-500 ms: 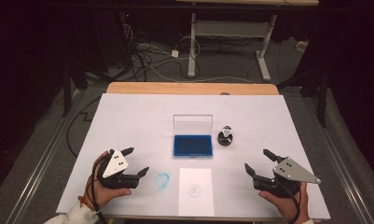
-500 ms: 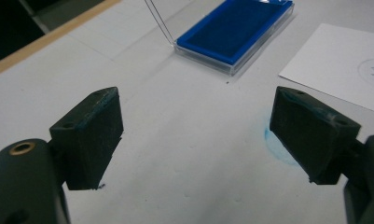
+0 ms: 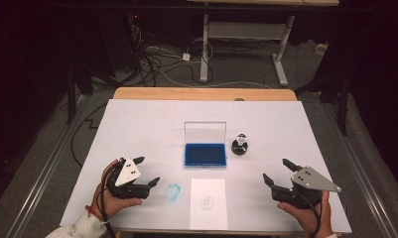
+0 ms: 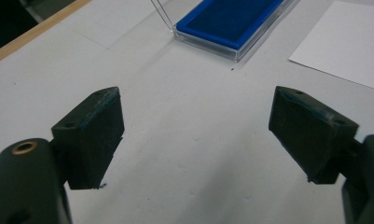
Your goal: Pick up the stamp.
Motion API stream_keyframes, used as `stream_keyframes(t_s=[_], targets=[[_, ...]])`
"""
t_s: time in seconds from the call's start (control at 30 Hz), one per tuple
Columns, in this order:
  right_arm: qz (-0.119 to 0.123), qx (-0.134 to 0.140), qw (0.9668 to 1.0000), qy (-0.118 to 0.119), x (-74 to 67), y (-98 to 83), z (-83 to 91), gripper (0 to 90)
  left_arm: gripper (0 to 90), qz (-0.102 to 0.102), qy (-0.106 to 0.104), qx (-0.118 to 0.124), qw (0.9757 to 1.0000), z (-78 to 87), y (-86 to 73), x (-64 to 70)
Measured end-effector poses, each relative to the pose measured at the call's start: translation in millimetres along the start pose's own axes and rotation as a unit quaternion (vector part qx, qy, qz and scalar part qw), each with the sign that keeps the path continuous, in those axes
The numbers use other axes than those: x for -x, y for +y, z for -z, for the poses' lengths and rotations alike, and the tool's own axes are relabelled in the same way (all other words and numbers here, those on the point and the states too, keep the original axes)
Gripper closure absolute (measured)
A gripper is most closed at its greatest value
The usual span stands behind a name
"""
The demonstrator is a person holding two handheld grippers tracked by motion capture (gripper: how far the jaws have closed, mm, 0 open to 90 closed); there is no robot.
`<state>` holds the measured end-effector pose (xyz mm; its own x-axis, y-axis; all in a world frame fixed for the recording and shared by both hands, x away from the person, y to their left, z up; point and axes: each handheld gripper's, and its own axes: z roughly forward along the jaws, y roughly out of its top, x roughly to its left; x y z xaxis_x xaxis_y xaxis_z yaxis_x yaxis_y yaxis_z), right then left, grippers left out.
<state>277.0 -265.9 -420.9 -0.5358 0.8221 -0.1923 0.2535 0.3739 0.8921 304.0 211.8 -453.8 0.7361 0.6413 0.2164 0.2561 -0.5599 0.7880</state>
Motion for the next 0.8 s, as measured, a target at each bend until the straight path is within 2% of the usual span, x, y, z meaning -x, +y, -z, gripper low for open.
stream_keyframes(t_s=[0.07, 0.3, 0.4, 0.53, 0.67, 0.7, 0.8], targets=[[-0.002, -0.012, 0.9999, 0.003, 2.9, 1.0, -2.2, 23.7, 19.3, -0.001, 0.002, 0.001, 1.0, 0.6, 0.4, 1.2], [-0.004, -0.029, 0.9994, 0.017, 13.8, 4.0, -8.7, 23.8, 19.3, -0.003, 0.001, -0.003, 1.0, 0.0, -0.9, 0.7], [-0.001, -0.046, 0.9986, 0.027, 20.9, 10.5, -15.7, 24.5, 19.3, 0.001, 0.0, -0.005, 1.0, -1.6, -1.5, -0.5], [0.002, -0.047, 0.9982, 0.037, 27.3, 19.4, -21.7, 25.8, 19.3, 0.0, -0.002, -0.009, 1.0, -2.1, -2.0, 0.2], [-0.001, -0.057, 0.9973, 0.045, 33.1, 33.5, -35.5, 23.0, 19.3, 0.006, -0.005, -0.008, 0.9999, -1.2, -3.6, -1.0], [-0.001, -0.057, 0.9973, 0.045, 33.1, 33.5, -35.5, 23.0, 19.3, 0.014, -0.009, -0.007, 0.9998, -1.2, -4.1, -1.7], [0.002, -0.078, 0.9951, 0.062, 36.3, 49.2, -57.2, 21.9, 19.7, 0.022, -0.019, -0.012, 0.9995, -3.8, -5.5, -5.4]])
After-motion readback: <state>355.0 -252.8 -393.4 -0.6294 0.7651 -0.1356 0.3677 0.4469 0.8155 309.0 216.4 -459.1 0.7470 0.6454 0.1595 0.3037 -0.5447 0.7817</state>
